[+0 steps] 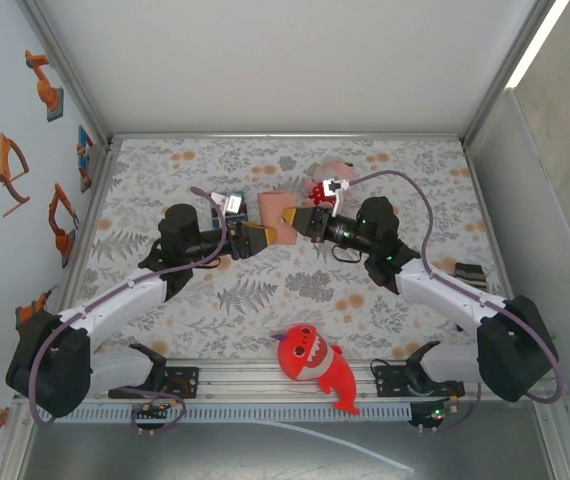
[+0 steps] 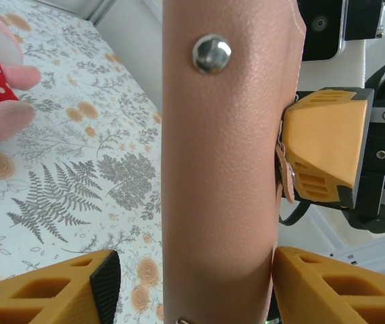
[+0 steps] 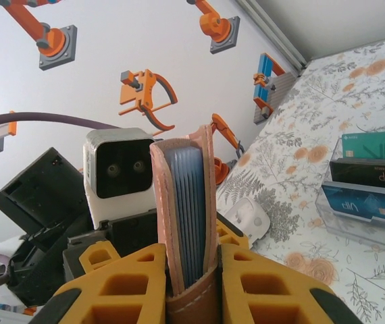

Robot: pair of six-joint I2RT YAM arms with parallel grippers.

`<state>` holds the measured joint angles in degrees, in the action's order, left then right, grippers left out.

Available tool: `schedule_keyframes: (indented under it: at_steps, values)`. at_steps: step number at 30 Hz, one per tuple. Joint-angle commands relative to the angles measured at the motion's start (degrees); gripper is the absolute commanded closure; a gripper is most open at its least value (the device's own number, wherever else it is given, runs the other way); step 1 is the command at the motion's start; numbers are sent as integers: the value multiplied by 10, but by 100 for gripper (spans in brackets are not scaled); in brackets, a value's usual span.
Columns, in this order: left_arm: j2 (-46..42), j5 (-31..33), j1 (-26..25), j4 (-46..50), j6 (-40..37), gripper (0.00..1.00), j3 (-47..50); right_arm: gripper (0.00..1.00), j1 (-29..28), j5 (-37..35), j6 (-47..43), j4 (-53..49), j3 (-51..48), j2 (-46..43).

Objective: Take the credit cards out of the card holder

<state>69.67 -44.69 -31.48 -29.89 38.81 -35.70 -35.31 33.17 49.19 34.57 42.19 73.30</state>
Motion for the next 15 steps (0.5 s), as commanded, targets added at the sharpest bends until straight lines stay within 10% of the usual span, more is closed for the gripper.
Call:
schedule_keyframes:
  at_steps: [1,10,15]
  values:
    - [14,-23,-4,-50,22,39,7,100,4,11,19,56,19,4]
    - [36,-24,-5,-101,46,63,0,98,5,13,25,63,7,19]
    - [31,-23,-5,-51,23,78,-16,69,9,3,23,59,0,18]
